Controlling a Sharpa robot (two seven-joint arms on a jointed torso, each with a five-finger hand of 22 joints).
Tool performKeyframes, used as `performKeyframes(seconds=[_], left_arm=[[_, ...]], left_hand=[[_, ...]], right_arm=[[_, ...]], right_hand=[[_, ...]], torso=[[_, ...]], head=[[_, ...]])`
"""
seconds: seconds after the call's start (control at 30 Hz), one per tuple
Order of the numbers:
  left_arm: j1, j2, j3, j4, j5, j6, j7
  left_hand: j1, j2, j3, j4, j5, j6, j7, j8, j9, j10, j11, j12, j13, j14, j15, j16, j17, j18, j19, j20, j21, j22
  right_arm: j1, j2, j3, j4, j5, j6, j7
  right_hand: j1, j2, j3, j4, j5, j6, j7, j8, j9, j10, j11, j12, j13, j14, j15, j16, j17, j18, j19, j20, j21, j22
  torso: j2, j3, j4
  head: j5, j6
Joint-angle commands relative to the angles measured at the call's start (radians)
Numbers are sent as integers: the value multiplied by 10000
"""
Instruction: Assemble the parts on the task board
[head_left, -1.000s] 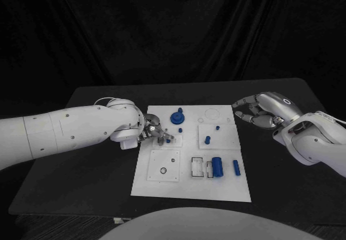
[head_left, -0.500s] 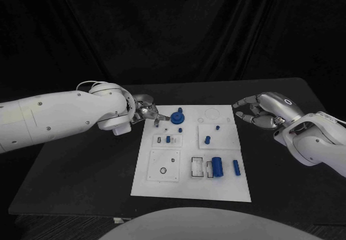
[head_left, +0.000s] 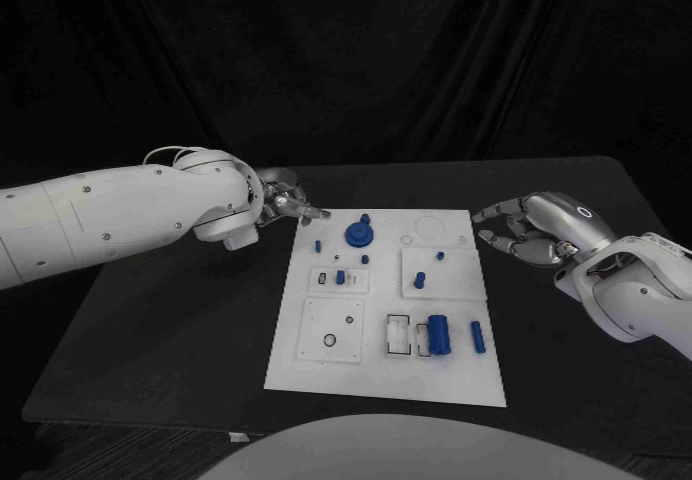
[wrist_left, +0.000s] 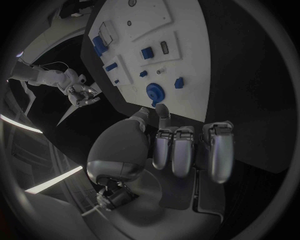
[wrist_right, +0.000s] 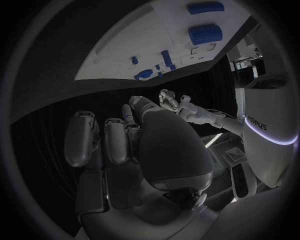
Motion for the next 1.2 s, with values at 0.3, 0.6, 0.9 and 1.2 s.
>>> performKeyframes(seconds=[0.3,0.6,0.9,1.2], left_arm=[[-118,497,4,-1029,-29,75,640],[-351,723,3,-1402,-29,706,520],[-476,812,3,-1622,-29,830,450],[-560,829,3,-1709,-30,1042,292]], left_hand=[[-4,1,-213,113,-30,-298,62,50,120,1031,-12,35,2634,1057,4,-8,2634,-27,199,-21,-75,1787],[-186,78,-476,423,-145,-620,178,-146,110,1031,85,35,2634,1057,92,-8,2634,-19,162,56,-113,1788],[-194,149,-627,581,-157,-902,289,-442,-12,1031,179,35,2634,1057,171,-8,2634,-7,124,129,-158,1777],[-174,163,-656,601,-153,-963,319,-514,-43,1031,205,35,2634,1057,194,-8,2634,5,92,149,-194,1755]], right_arm=[[-49,-69,7,103,59,54,78],[-54,-65,7,111,111,41,165],[-106,-63,7,86,196,67,236],[-151,-53,7,37,343,75,358]], right_hand=[[-209,87,126,-14,83,129,-1,-3,-18,85,-22,-94,302,357,41,-95,-153,71,205,66,-110,1693],[-224,82,135,-22,100,142,-5,1,-18,97,-12,-91,310,358,42,-90,-146,72,205,62,-115,1691],[-399,114,162,10,109,243,-23,31,-12,75,-24,-234,130,332,38,-180,-284,88,192,59,-215,1663],[-1124,281,34,383,-248,438,-85,64,-11,215,-45,-359,8,315,22,-307,-483,109,193,48,-356,1624]], torso=[[139,-79,31],[280,-130,24],[310,-132,7],[294,-125,14]], head=[[-167,-1],[-226,-1],[-206,-1],[-181,-1]])
